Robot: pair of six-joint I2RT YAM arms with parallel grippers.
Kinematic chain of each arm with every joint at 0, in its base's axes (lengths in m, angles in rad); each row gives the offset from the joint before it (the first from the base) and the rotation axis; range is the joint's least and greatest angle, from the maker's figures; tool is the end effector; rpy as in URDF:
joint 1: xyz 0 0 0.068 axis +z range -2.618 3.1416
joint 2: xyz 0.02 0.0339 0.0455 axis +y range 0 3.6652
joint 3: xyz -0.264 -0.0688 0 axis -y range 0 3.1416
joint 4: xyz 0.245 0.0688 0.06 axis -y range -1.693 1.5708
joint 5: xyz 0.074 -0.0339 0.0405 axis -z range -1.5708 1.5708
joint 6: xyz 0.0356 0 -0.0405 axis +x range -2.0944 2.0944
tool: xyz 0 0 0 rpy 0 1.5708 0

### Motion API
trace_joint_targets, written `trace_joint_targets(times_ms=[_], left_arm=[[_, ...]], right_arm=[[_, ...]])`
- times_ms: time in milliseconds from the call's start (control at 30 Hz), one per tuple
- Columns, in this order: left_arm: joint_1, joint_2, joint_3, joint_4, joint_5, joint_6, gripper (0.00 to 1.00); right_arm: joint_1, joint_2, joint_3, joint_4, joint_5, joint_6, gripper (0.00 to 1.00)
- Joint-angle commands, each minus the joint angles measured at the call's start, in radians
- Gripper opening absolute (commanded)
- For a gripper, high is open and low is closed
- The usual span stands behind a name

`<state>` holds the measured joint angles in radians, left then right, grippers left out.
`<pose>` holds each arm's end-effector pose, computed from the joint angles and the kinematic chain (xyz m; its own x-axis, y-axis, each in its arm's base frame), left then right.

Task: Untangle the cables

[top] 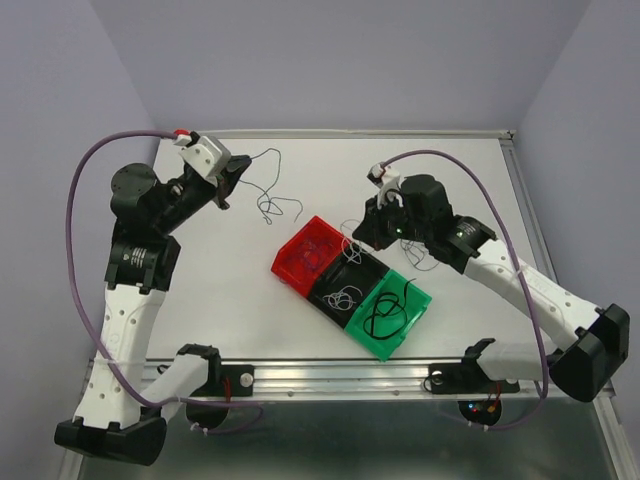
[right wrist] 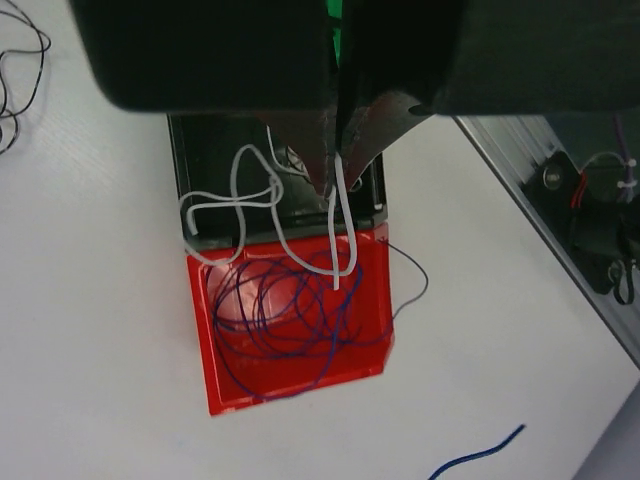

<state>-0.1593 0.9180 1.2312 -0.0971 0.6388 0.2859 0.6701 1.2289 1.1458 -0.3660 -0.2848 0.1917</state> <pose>0.1689 -0.0486 0.4778 0.4012 0.1649 -0.9010 0.6141 0.6814 0.3981 0.2117 0.1805 0.3547 -0.4854 -0.1513 -0.8611 -0.7150 0.6355 0.2914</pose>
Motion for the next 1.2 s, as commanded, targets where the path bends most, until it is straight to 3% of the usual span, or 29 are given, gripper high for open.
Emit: trace_joint_targets(times_ms=[0,467,667,767,900,933,1033,1067,1167], left_arm=[[0.003,-0.01,-0.019,-0.01,0.07,-0.011,0.0],[-0.013,0.058,-0.082,0.0,0.117,-0.004,0.0],[-0.025,0.056,-0.122,0.013,0.11,0.002,0.0],[-0.037,0.056,-0.15,0.017,0.111,0.01,0.0],[-0.055,0.055,-0.17,0.017,0.095,0.015,0.0],[-0.066,0.055,-0.168,0.017,0.091,0.015,0.0],[-0.085,0.055,-0.174,0.019,0.081,0.013,0.0],[-0.098,0.055,-0.176,0.02,0.076,0.012,0.0],[-0.117,0.045,-0.19,0.019,0.055,0.012,0.0]], right_arm=[[0.013,0.007,-0.057,-0.042,0.032,0.025,0.01],[0.059,0.302,-0.035,-0.059,0.061,-0.02,0.01],[0.089,0.35,0.002,-0.102,0.098,-0.058,0.21],[0.114,0.347,0.009,-0.157,0.125,-0.087,0.03],[0.151,0.349,0.009,-0.218,0.206,-0.086,0.0],[0.157,0.354,0.011,-0.237,0.219,-0.086,0.03],[0.163,0.35,0.014,-0.241,0.243,-0.086,0.24],[0.164,0.339,0.017,-0.241,0.245,-0.086,0.38],[0.166,0.273,0.026,-0.237,0.256,-0.081,0.5]])
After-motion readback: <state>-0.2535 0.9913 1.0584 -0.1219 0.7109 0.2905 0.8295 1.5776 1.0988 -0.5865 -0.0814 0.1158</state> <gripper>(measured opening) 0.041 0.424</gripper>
